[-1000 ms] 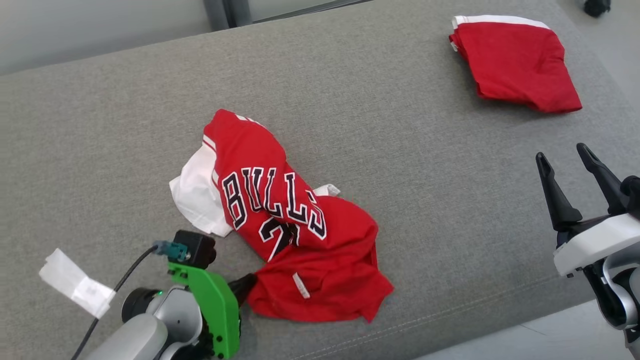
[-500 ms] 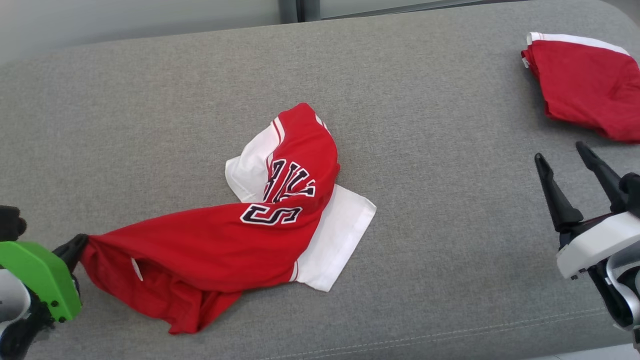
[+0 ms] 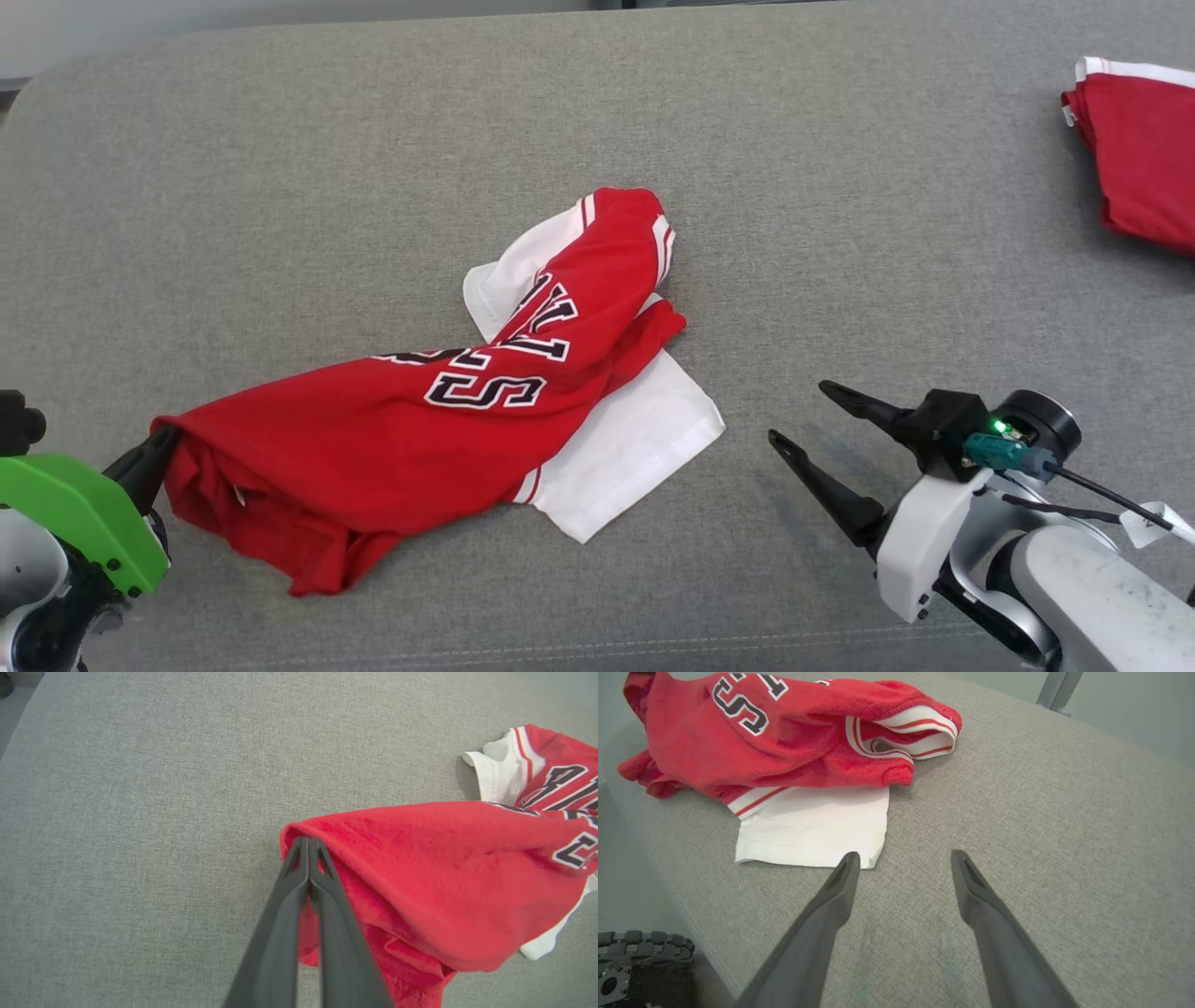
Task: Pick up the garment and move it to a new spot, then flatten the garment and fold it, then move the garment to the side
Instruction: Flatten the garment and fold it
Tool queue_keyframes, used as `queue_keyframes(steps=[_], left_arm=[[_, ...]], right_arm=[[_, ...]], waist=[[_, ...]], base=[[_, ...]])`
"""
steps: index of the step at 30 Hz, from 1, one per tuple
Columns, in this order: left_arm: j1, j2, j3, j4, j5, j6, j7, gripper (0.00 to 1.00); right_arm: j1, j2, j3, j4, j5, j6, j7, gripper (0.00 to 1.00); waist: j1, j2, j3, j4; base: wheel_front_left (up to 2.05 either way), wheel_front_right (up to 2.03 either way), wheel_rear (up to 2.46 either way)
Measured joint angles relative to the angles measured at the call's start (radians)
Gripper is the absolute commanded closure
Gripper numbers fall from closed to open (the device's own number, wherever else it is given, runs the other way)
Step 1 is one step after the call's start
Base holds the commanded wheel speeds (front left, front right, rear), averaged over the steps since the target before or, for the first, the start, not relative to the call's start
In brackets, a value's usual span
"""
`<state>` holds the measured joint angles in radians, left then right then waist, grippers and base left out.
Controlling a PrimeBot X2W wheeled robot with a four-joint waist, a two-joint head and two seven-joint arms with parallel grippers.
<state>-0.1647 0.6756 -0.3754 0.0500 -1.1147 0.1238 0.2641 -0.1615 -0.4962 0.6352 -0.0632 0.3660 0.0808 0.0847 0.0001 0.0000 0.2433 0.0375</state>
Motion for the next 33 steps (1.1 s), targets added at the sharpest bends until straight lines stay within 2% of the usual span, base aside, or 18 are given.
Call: queue_keyframes(steps=[1, 2, 3, 15, 19, 23, 24, 25, 28, 29, 33], left_arm=[[0.000, -0.002, -0.006, -0.004, 0.000, 0.000, -0.001, 0.65], [0.000, -0.005, -0.006, -0.007, 0.000, 0.000, -0.002, 0.24], [0.000, -0.010, -0.005, -0.011, 0.000, 0.000, -0.006, 0.00], [0.004, -0.041, 0.033, -0.050, 0.000, 0.000, -0.046, 0.00], [0.041, -0.097, 0.030, -0.077, -0.063, 0.000, -0.039, 0.00], [0.090, -0.128, 0.016, -0.070, -0.080, 0.000, -0.030, 0.00], [0.096, -0.135, 0.012, -0.068, -0.080, 0.000, -0.026, 0.00], [0.100, -0.140, 0.008, -0.067, -0.080, 0.000, -0.024, 0.00], [0.106, -0.143, 0.007, -0.058, -0.077, 0.000, -0.021, 0.00], [0.106, -0.143, 0.008, -0.058, -0.077, 0.000, -0.021, 0.00], [0.109, -0.146, 0.016, -0.060, -0.077, 0.001, -0.023, 0.00]], right_arm=[[-0.009, 0.011, 0.008, 0.008, 0.000, 0.001, 0.010, 0.00], [-0.020, 0.021, 0.014, 0.018, 0.000, 0.002, 0.017, 0.00], [-0.028, 0.030, 0.018, 0.028, 0.000, 0.002, 0.024, 0.00], [-0.060, 0.102, 0.035, 0.193, 0.026, 0.002, 0.093, 0.00], [-0.061, 0.116, 0.038, 0.227, 0.040, 0.002, 0.101, 0.00], [-0.081, 0.137, 0.045, 0.253, 0.046, 0.007, 0.103, 0.00], [-0.089, 0.145, 0.045, 0.258, 0.052, 0.007, 0.103, 0.09], [-0.096, 0.151, 0.044, 0.264, 0.056, 0.007, 0.105, 0.42], [-0.105, 0.167, 0.041, 0.284, 0.068, 0.007, 0.110, 0.94], [-0.107, 0.172, 0.041, 0.289, 0.069, 0.007, 0.110, 1.00], [-0.124, 0.193, 0.027, 0.298, 0.101, 0.015, 0.119, 1.00]], waist=[[0.0000, 0.0000, 0.002, 0.007], [0.0000, 0.0000, 0.004, 0.014], [0.0000, 0.0000, 0.006, 0.022], [0.0000, 0.0000, 0.009, 0.099], [0.0000, 0.0000, 0.007, 0.118], [0.0000, 0.0000, 0.009, 0.128], [0.0000, 0.0000, 0.009, 0.128], [0.0000, 0.0000, 0.010, 0.128], [0.0000, 0.0000, 0.012, 0.127], [0.0000, 0.0000, 0.013, 0.127], [0.0000, 0.0000, 0.020, 0.120]], base=[[0.00, 0.00, 0.00], [0.00, 0.00, 0.00], [0.00, 0.00, 0.00], [0.00, 0.00, 0.00], [0.00, 0.00, 0.00], [0.00, 0.00, 0.00], [0.00, 0.00, 0.00], [0.00, 0.00, 0.00], [0.00, 0.00, 0.00], [0.00, 0.00, 0.00], [0.00, 0.00, 0.00]])
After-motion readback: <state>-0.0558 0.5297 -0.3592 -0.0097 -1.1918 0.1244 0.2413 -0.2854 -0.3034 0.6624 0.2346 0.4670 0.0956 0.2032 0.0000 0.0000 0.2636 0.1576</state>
